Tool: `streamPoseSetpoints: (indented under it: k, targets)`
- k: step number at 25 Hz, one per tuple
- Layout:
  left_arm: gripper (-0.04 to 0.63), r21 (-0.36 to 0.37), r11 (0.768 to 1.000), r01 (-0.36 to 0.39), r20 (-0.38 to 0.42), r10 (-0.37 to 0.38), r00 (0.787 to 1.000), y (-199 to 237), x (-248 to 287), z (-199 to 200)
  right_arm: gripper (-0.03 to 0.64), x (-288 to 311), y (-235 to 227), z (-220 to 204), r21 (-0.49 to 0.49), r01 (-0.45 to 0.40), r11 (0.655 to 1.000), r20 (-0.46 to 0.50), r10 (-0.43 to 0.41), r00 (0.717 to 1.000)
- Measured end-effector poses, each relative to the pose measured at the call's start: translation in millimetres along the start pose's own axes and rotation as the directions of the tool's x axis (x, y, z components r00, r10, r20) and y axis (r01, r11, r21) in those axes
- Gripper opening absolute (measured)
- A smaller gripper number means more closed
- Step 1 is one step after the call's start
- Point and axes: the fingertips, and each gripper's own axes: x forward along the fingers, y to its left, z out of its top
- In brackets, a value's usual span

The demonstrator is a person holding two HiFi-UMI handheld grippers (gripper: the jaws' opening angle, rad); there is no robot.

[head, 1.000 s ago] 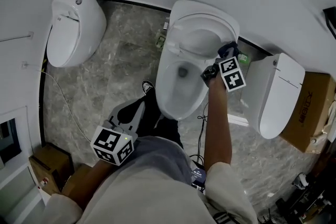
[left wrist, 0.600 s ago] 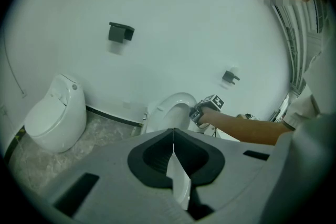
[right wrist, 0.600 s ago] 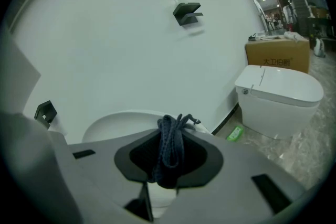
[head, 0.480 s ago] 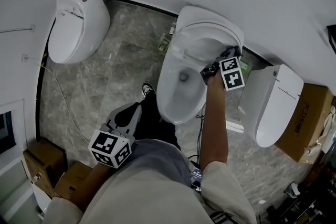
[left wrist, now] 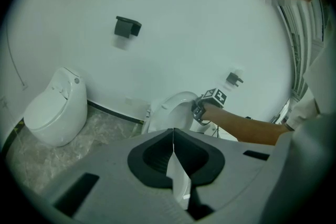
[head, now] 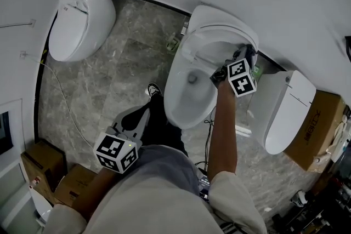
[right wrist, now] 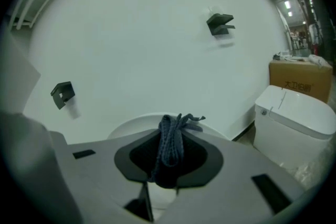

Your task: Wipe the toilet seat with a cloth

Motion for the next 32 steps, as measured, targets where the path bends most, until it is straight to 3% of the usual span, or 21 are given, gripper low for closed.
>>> streamPoseSetpoints:
  k: [10,15,22,27,32]
  targets:
    - [0.009,-0.029,0.999,-0.016,0.012,0.017,1.000,16,1,5,0.075,-2,35,-2,-0.235,-0.096,0.967,-0.003,0.098,0.995]
    - [0.009,-0.041,0.999,-0.013,0.012,0.013,1.000,14,1,3,0.075,-6,58,-6,-0.344,-0.155,0.926,-0.018,0.159,0.987]
    - [0.009,-0.051,0.998,-0.033,0.018,0.034,0.999,18,0,5,0.075,-8,78,-14,-0.479,-0.174,0.861,-0.035,0.179,0.983]
    - [0.009,-0.062,0.997,-0.043,0.015,0.044,0.999,24,-1,3,0.075,-10,97,-27,-0.593,-0.218,0.775,-0.066,0.223,0.973]
    - [0.009,-0.077,0.996,-0.048,0.014,0.049,0.999,27,1,3,0.075,-10,111,-46,-0.720,-0.248,0.649,-0.112,0.243,0.963]
